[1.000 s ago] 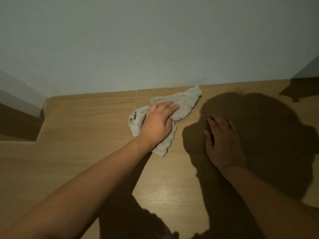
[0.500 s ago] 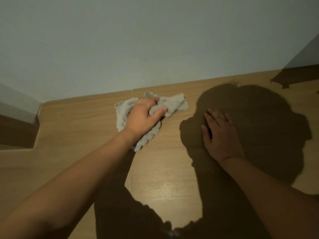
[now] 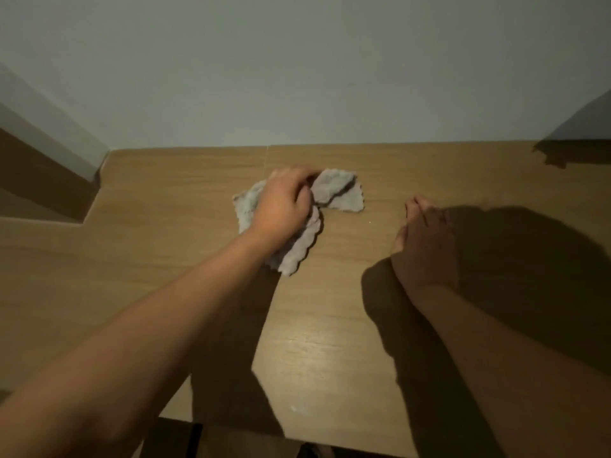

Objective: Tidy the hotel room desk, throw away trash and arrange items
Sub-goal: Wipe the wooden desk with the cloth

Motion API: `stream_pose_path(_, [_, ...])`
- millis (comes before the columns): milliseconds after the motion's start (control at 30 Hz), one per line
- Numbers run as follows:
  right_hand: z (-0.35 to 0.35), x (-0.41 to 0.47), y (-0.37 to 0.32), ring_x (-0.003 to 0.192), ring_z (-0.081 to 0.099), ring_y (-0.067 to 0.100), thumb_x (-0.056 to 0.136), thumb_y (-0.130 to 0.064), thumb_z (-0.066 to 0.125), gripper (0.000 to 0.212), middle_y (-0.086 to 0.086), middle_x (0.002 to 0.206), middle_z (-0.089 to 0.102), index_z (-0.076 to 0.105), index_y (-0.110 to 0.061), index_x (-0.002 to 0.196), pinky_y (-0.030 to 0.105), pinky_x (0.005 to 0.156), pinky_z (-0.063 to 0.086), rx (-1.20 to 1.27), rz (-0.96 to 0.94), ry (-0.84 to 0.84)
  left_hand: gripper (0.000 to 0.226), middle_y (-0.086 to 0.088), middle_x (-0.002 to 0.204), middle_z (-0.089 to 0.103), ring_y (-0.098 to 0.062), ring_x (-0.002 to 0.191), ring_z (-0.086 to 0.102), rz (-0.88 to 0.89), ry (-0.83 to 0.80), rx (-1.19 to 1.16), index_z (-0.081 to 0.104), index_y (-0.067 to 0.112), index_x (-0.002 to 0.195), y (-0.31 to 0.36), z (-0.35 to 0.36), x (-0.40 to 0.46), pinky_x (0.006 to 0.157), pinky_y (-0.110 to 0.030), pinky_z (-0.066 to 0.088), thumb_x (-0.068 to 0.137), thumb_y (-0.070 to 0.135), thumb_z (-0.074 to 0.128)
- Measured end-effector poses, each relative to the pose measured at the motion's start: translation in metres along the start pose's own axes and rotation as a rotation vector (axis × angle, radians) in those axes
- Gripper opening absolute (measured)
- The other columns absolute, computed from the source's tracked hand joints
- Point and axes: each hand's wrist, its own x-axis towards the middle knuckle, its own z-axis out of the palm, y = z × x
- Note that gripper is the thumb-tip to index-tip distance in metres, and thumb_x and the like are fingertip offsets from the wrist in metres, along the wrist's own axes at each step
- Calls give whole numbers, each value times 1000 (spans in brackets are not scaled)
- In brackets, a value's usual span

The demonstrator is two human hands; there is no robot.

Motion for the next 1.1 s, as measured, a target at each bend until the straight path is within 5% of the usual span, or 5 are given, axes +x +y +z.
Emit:
stream_pose_path(167, [0,0,0,140,37,33,92,-7,46,49,21,146,44,45,1,140,49,119,27,38,28,29,45,-5,129,65,-30,120,51,49,-117,121,71,14,126,26,53,59,106,-44,40,91,10,44])
stream_pose_path(400, [0,3,-3,143,33,32,89,-23,21,63,19,150,43,48,-1,142,45,122,18,-23,16,13,40,2,110,74,-15,112,61,436,-505,-121,81,13,99,-2,-3,-46,105,-36,44,81,6,45])
stream_pose_path(600, [3,3,-2,142,35,32,91,-21,25,59,19,149,45,49,-1,141,47,122,18,-25,1,15,31,11,105,66,6,104,60,87,-147,-302,71,23,100,-15,-33,36,101,-24,48,86,9,47])
stream_pose_path(800, [2,3,-1,144,32,32,95,-18,31,53,18,151,42,48,-1,142,45,123,15,-13,13,0,31,8,151,42,-23,146,22,-124,-134,219,64,45,123,-20,18,41,119,-59,6,100,37,43])
stream_pose_path(1100, [2,4,-2,138,37,34,96,-13,41,46,19,147,46,49,-2,141,47,119,24,-20,8,-14,41,12,127,61,-22,126,50,159,-383,-37,77,28,111,-14,-10,-99,111,-46,27,88,23,44])
